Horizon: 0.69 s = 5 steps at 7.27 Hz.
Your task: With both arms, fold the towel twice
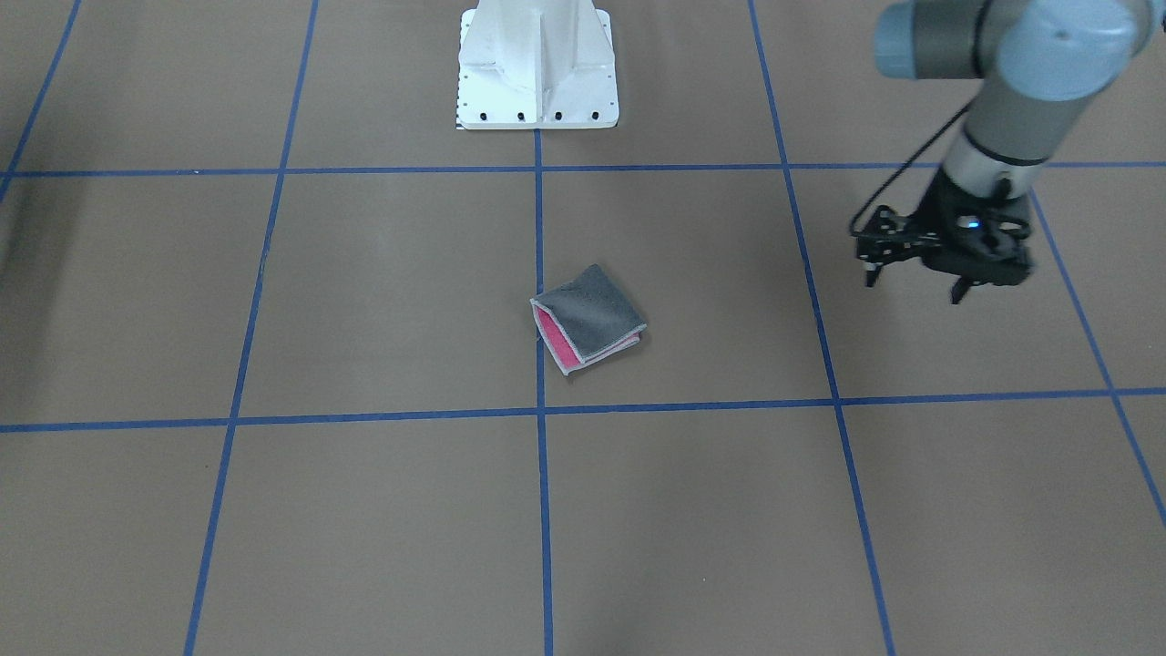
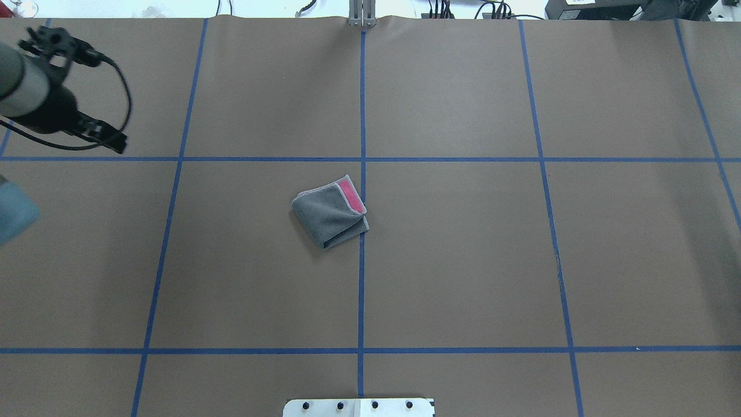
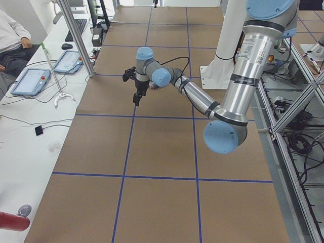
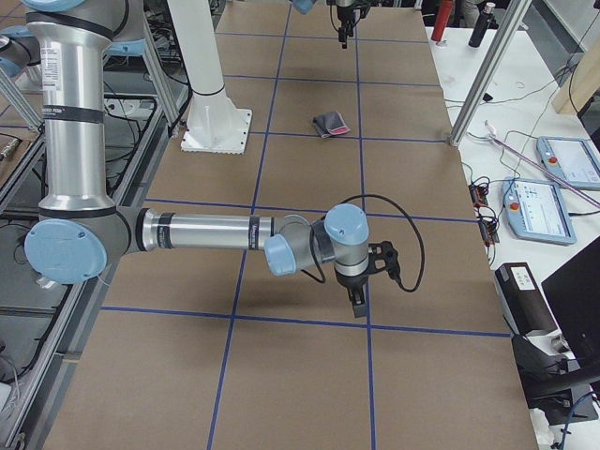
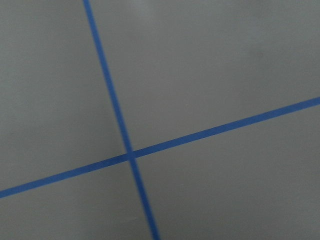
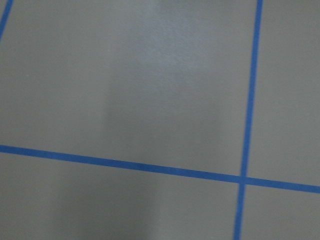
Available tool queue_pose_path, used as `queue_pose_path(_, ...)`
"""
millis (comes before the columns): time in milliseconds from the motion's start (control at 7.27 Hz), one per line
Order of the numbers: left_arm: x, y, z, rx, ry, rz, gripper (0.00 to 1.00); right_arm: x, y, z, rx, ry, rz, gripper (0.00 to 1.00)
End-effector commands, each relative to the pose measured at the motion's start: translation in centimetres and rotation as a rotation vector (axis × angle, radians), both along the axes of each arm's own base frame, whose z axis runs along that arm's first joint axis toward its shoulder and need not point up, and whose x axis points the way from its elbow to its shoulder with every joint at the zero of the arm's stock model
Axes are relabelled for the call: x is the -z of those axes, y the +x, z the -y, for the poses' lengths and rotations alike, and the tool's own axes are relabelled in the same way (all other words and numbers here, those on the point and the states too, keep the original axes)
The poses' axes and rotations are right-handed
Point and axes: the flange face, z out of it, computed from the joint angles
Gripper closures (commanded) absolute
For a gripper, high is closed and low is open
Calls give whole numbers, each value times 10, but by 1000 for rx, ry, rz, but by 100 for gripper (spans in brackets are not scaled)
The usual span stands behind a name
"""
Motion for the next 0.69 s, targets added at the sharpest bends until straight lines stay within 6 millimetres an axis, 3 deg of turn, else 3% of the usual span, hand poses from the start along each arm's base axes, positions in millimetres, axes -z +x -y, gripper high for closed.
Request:
queue_pose_path(0, -71, -126, -3, -30, -19, -12, 0, -22, 58, -25, -38, -90, 63, 0)
queue_pose_path(138, -105, -154, -16, -10, -88, -16, 0, -20, 59, -29, -26, -144, 65, 0)
queue_pose_path(275, -142, -171, -37, 15, -161, -1, 0, -13, 46, -17, 8, -194, 56, 0)
queue_pose_path(550, -193, -198, -55, 61, -318, -53, 0, -19, 50, -24, 1, -230, 13, 0)
